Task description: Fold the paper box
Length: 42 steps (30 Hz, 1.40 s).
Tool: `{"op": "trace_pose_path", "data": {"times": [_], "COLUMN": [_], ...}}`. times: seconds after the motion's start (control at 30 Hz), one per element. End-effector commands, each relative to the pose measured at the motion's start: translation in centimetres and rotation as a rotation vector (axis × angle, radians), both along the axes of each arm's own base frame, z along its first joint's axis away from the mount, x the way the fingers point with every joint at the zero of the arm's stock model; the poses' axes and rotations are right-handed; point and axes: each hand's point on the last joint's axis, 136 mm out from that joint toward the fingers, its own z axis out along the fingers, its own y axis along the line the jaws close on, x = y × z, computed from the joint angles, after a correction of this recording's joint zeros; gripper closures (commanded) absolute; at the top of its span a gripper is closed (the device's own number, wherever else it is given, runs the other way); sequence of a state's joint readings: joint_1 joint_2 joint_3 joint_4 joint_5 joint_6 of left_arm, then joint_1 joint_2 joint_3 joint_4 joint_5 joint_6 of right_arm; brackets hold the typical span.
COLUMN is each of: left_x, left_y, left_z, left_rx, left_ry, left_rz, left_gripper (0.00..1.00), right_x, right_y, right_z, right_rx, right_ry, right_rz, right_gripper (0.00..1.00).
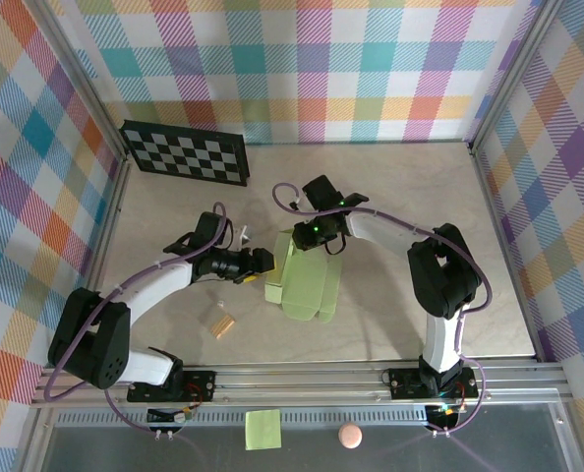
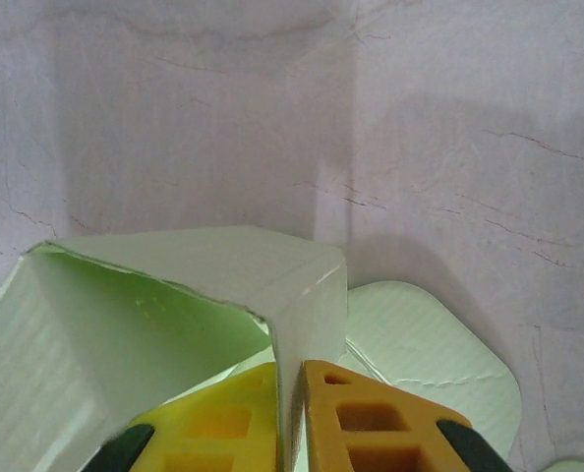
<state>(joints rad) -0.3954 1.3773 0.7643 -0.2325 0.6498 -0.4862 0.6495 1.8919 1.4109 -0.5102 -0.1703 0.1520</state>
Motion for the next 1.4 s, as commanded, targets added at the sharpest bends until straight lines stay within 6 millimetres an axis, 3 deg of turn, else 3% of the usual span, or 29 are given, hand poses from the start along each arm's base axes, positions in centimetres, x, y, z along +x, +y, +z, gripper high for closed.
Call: {"op": "trace_pose_path", "data": {"times": [0.0, 0.23, 0.37, 0.73, 1.03, 1.37], "left_x": [1.8, 3.6, 4.2, 4.3, 4.2, 3.5], "left_y": [-0.6, -1.0, -1.2, -1.3, -1.4, -2.0], "left_z": [1.5, 1.7, 1.5, -0.4, -0.8, -1.5], "left_rx": [-0.019, -0.036, -0.037, -0.012, -0.009, 0.001], "left_ry": [-0.058, -0.083, -0.079, -0.037, -0.032, -0.010], "left_rz": [0.029, 0.062, 0.063, 0.059, 0.055, 0.033], "left_gripper": [0.37, 0.44, 0.54, 0.67, 0.70, 0.71], "right_x": [-0.2, -0.6, -0.9, -1.4, -2.3, -3.4], "right_y": [0.3, 0.0, -0.2, -0.3, -0.1, 0.1], "right_z": [0.8, 0.6, 0.8, 1.2, 1.9, 1.8], "right_rx": [0.022, 0.014, 0.015, 0.038, 0.091, 0.101], "right_ry": [0.003, 0.024, 0.025, 0.064, 0.087, 0.094], "right_rz": [0.004, -0.032, -0.050, -0.149, -0.250, -0.293], "right_gripper": [0.85, 0.85, 0.85, 0.84, 0.84, 0.79]}}
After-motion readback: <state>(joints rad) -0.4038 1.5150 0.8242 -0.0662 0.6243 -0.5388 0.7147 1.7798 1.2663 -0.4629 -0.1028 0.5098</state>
